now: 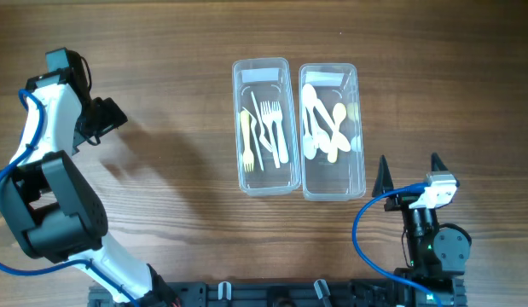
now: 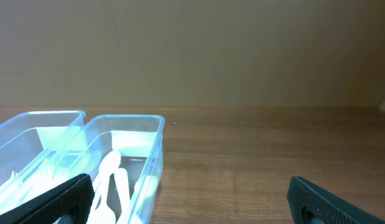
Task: Pack container
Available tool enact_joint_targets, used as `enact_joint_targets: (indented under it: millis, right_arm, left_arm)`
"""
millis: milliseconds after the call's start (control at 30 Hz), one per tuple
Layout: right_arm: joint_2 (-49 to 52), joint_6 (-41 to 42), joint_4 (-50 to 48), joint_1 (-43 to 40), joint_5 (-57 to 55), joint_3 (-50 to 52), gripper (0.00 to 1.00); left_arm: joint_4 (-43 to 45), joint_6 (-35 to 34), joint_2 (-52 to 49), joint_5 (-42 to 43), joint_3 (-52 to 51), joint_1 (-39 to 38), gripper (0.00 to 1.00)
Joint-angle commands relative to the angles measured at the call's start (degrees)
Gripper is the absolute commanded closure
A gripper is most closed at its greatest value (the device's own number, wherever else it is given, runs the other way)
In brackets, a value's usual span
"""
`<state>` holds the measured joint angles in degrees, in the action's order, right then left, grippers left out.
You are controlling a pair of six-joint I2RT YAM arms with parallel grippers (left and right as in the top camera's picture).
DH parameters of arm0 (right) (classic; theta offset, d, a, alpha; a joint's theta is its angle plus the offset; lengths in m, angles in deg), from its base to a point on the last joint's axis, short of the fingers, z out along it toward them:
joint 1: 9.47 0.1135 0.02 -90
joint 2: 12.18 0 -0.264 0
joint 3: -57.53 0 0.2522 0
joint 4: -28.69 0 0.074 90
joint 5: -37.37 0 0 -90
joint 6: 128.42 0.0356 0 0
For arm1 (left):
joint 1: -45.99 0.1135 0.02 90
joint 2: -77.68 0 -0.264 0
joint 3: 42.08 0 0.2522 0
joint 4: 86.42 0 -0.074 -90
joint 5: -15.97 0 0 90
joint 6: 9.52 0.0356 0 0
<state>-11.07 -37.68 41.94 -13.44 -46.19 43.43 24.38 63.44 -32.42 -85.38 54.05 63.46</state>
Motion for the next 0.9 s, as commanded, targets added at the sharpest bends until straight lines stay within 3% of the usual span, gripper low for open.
enact_joint_targets:
  millis: [0, 100, 567, 867]
  right_arm:
    - [-0.90, -0.74, -0.15, -0.28, 1.09, 0.04, 0.00]
    - [-0.90, -0.72, -0.15, -0.28, 1.09, 0.04, 0.00]
    - [-0.90, -0.72, -0.13, -0.28, 1.09, 0.04, 0.00]
    - [-0.90, -0.72, -0.15, -0.28, 1.09, 0.04, 0.00]
  left_arm:
    - [-0.02, -0.11, 2.93, -0.72, -0.31, -0.02, 0.00]
    - [-0.04, -0.11, 7.82, -0.72, -0.31, -0.81, 0.00]
    - [0.63, -0.13, 54.18, -0.66, -0.28, -7.41, 0.00]
    - [-8.46, -0.13, 66.07, 7.98, -0.28, -7.43, 0.00]
